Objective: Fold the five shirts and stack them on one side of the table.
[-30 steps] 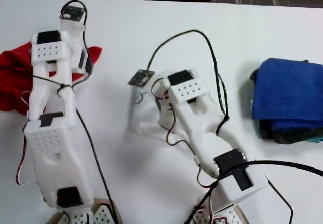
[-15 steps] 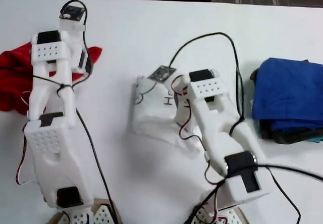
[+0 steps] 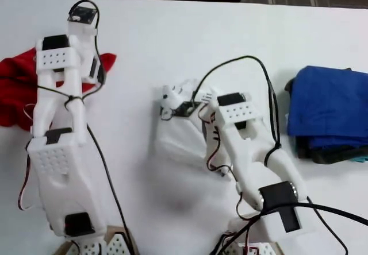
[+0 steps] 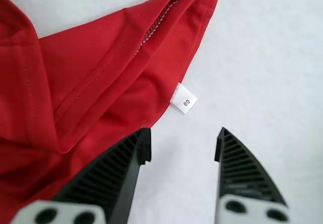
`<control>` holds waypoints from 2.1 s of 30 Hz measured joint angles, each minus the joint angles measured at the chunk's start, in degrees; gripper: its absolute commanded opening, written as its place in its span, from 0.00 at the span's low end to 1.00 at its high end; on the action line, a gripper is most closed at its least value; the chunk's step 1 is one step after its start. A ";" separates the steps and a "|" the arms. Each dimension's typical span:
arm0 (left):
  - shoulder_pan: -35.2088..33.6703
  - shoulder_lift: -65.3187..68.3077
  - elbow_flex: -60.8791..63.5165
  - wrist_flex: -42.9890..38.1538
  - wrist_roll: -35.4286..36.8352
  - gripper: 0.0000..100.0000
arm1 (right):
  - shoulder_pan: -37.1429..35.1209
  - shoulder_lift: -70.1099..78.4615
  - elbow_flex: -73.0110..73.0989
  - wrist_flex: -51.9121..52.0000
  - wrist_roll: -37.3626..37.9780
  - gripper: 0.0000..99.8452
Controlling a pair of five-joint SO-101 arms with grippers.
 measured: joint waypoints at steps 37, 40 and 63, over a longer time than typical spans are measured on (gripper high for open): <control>0.00 0.00 0.00 0.00 0.00 0.23 | 13.27 21.10 -37.98 -3.52 -9.93 0.28; 0.00 0.00 0.00 0.00 0.00 0.23 | 14.68 23.03 -39.91 -2.99 -9.93 0.28; 0.00 0.00 0.00 0.00 0.00 0.23 | 14.86 30.59 -40.26 2.81 -9.93 0.02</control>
